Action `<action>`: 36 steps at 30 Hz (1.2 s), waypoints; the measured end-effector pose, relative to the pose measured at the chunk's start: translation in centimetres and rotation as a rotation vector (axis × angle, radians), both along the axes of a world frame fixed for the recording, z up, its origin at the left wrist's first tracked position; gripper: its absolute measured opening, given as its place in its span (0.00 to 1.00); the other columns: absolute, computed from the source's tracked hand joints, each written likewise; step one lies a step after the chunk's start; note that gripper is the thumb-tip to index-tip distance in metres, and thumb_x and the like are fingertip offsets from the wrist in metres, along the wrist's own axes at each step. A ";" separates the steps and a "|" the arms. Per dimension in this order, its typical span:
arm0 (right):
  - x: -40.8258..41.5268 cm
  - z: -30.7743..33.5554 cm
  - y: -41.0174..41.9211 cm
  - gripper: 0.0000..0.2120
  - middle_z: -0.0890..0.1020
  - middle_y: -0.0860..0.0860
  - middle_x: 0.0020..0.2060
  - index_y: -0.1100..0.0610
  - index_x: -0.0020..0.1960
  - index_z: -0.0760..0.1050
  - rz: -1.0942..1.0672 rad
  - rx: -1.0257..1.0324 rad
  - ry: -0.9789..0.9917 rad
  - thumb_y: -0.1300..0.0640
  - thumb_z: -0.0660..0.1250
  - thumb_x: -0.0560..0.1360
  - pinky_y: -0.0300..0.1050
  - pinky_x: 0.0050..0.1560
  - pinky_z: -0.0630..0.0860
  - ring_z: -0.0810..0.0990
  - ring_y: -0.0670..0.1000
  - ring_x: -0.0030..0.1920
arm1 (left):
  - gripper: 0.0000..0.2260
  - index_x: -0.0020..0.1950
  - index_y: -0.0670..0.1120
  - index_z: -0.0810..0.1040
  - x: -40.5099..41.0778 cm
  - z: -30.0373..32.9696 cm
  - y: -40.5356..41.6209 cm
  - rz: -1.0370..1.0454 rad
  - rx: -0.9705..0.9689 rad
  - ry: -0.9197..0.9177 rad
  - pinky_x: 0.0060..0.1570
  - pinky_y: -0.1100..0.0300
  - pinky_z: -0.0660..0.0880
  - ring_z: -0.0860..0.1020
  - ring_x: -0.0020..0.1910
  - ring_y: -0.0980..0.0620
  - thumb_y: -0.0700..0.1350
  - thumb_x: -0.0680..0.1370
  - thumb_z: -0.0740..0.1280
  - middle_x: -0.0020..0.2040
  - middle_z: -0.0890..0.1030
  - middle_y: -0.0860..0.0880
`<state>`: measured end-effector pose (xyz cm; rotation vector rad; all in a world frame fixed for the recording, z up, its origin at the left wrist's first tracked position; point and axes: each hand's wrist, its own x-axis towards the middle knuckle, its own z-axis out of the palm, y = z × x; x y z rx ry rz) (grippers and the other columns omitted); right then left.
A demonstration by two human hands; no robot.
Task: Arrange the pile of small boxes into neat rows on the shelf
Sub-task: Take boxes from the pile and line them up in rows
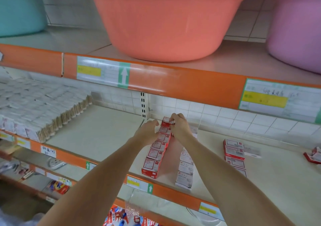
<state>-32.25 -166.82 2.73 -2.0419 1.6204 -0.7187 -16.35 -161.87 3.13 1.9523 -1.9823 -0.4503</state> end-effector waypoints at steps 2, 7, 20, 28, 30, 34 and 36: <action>0.0 -0.3 0.2 0.15 0.72 0.51 0.53 0.56 0.52 0.74 0.001 -0.028 0.033 0.72 0.59 0.73 0.38 0.31 0.65 0.76 0.55 0.46 | 0.19 0.70 0.48 0.70 0.0 -0.2 -0.2 0.002 0.007 0.000 0.62 0.52 0.73 0.73 0.64 0.49 0.46 0.79 0.65 0.67 0.74 0.49; 0.0 -0.8 0.4 0.12 0.72 0.52 0.54 0.57 0.53 0.75 0.006 -0.068 0.031 0.70 0.61 0.75 0.43 0.38 0.70 0.76 0.56 0.50 | 0.18 0.68 0.47 0.71 -0.1 -0.2 0.0 -0.009 0.006 -0.014 0.60 0.50 0.74 0.74 0.62 0.49 0.47 0.79 0.65 0.65 0.75 0.49; -3.7 1.7 1.8 0.24 0.71 0.52 0.67 0.54 0.70 0.70 0.066 -0.019 0.057 0.67 0.61 0.76 0.45 0.61 0.71 0.73 0.55 0.65 | 0.06 0.54 0.44 0.76 -4.7 2.9 -0.6 -0.071 -0.194 0.004 0.46 0.48 0.77 0.78 0.48 0.46 0.44 0.78 0.64 0.49 0.78 0.47; -12.6 2.1 5.0 0.20 0.73 0.52 0.65 0.57 0.68 0.71 -0.126 -0.107 0.122 0.63 0.62 0.77 0.48 0.65 0.70 0.70 0.54 0.67 | 0.17 0.66 0.44 0.71 -12.9 3.4 -1.1 -0.254 -0.149 -0.093 0.53 0.49 0.74 0.74 0.58 0.42 0.48 0.79 0.65 0.59 0.75 0.44; -15.4 2.0 6.3 0.21 0.72 0.51 0.66 0.57 0.69 0.70 -0.198 -0.083 0.139 0.62 0.62 0.77 0.48 0.66 0.69 0.69 0.54 0.68 | 0.19 0.68 0.45 0.70 -15.1 2.8 -0.9 -0.293 -0.137 -0.098 0.54 0.49 0.74 0.73 0.60 0.43 0.50 0.80 0.64 0.61 0.74 0.45; -21.2 1.2 8.9 0.21 0.72 0.52 0.67 0.56 0.70 0.70 -0.334 -0.032 0.166 0.59 0.64 0.77 0.49 0.67 0.68 0.69 0.55 0.68 | 0.21 0.70 0.46 0.70 -19.9 2.0 0.0 -0.403 -0.150 -0.081 0.58 0.50 0.73 0.72 0.64 0.44 0.52 0.80 0.64 0.65 0.74 0.45; -23.9 0.7 10.3 0.21 0.73 0.52 0.67 0.56 0.69 0.70 -0.402 -0.026 0.151 0.59 0.65 0.77 0.49 0.67 0.68 0.69 0.55 0.67 | 0.20 0.70 0.46 0.70 -22.6 1.9 0.6 -0.461 -0.160 -0.065 0.58 0.50 0.73 0.72 0.63 0.44 0.51 0.80 0.65 0.65 0.75 0.45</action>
